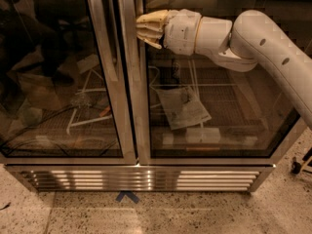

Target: Pick orange can from top drawer and place on counter

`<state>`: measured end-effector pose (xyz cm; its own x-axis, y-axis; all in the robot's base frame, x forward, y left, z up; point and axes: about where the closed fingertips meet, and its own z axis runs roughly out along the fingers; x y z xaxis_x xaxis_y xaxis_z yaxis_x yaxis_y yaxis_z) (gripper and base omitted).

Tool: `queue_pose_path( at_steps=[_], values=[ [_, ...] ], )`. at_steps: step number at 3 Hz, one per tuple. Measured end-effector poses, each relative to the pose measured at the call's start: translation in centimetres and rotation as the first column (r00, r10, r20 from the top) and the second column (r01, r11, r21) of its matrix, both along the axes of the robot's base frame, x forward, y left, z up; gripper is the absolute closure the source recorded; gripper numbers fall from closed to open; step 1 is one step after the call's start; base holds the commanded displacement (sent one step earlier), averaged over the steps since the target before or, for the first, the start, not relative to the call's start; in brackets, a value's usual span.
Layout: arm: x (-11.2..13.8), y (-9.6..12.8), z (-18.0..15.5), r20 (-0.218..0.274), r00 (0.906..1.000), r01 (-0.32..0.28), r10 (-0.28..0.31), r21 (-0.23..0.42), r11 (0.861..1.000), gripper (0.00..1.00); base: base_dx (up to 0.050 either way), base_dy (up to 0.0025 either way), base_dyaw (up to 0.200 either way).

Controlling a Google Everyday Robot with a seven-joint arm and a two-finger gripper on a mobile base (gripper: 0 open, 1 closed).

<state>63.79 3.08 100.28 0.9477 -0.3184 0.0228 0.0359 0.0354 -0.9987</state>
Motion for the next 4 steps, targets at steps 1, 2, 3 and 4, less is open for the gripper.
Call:
queue_pose_path(
  at_steps=[1, 2, 3, 4],
  values=[
    [0.1, -0.09, 0.0, 0.0, 1.0, 0.0, 0.0, 0.0, 1.0, 1.0, 0.0, 0.0, 0.0],
    [-0.03, 0.12, 0.08, 0.005, 0.9998, -0.018, 0.018, 0.001, 1.0, 1.0, 0.0, 0.0, 0.0],
    [0.24, 0.39, 0.03, 0.012, 0.9993, -0.035, 0.035, 0.004, 0.999, 1.0, 0.0, 0.0, 0.0],
    [0.14, -0.04, 0.03, 0.012, 0.9993, -0.035, 0.035, 0.004, 0.999, 1.0, 0.0, 0.0, 0.0]
  ],
)
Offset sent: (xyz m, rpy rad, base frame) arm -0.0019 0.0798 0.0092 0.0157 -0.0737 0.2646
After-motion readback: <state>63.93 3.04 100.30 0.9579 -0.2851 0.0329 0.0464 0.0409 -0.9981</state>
